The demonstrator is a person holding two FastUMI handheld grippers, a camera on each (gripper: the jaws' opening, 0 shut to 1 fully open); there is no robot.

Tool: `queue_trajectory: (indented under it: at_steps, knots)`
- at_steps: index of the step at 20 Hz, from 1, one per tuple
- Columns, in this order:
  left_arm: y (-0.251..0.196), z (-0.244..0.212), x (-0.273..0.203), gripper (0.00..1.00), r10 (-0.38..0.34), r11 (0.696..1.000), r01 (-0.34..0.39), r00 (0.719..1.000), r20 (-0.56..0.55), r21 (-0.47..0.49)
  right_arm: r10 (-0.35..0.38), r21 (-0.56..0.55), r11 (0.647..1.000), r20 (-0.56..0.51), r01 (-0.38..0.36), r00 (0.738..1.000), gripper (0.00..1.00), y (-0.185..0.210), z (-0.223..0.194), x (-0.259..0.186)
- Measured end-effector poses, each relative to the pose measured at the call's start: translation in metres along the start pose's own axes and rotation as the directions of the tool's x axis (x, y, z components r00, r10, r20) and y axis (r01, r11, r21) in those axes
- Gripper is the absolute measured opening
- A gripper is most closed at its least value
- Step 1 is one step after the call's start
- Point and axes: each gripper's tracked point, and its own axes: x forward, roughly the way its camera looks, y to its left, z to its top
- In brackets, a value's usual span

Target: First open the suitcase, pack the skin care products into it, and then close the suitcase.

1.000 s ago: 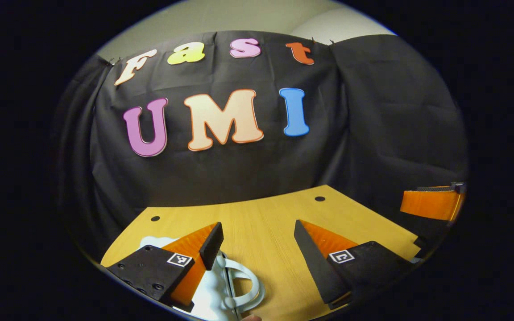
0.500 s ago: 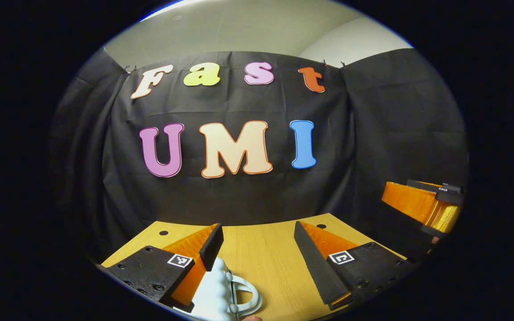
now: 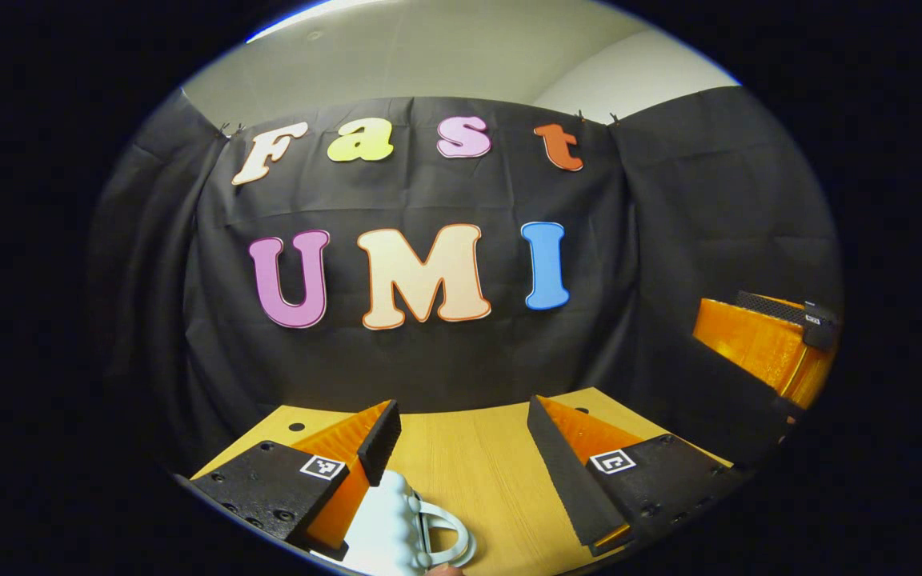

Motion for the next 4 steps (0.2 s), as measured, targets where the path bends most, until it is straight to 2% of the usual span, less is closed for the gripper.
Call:
queue_trajectory:
  at_steps: [4]
  knots:
    - [-0.002,0.024,0.001,0.95,-0.003,1.0,0.002,0.999,0.052,0.013,-0.014,-0.012,1.0,0.011,0.015,1.0,0.98,-0.004,0.008,0.004]
